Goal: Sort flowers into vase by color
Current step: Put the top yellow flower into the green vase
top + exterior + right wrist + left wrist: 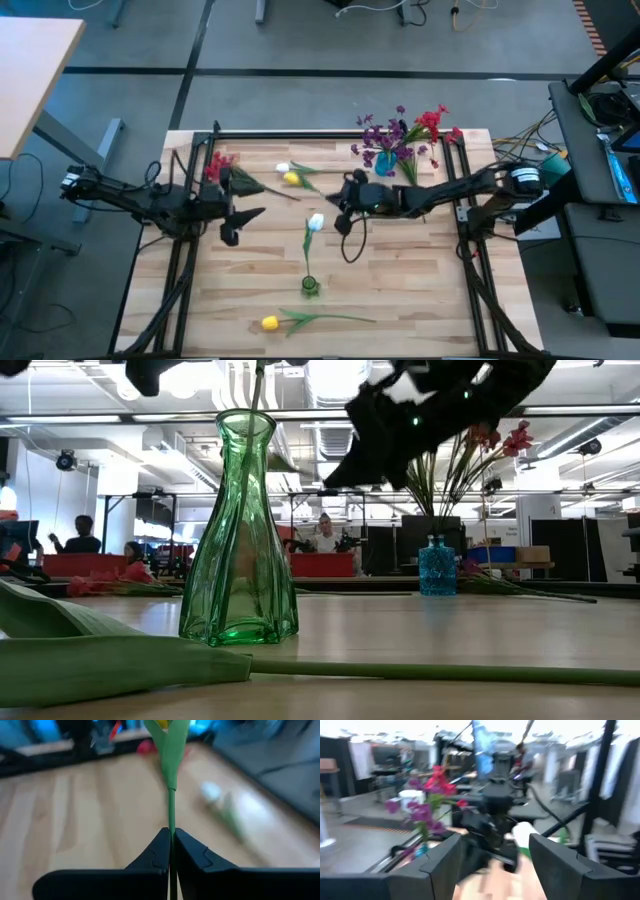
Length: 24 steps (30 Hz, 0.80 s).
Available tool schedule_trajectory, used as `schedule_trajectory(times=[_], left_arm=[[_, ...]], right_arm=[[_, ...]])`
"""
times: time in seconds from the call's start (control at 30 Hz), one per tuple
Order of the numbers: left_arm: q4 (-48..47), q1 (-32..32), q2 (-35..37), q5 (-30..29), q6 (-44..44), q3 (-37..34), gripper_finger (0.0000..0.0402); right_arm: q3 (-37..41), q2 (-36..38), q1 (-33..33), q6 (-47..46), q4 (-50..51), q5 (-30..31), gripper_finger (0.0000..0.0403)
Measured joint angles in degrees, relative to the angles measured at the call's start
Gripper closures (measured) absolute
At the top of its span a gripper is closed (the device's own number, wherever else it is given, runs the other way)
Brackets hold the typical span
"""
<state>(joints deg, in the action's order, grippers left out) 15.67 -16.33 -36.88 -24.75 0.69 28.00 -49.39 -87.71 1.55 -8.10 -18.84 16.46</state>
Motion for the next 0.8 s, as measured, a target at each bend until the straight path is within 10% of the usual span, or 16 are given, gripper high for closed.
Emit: schedule_trajectory(times=[0.4,0.8], left_arm=[[28.9,1.0,-5.4,3.0,-0.3,-13.8,0.0185],[34.3,12.6,-22.2,20.2,-1.9,-3.5,0.0185]], right_arm=[[0.0,8.5,0.6,12.6,-14.3,-5.0,0.0391],[-7.9,6.5,0.6,22.8,-13.6,-12.6,0.0391]])
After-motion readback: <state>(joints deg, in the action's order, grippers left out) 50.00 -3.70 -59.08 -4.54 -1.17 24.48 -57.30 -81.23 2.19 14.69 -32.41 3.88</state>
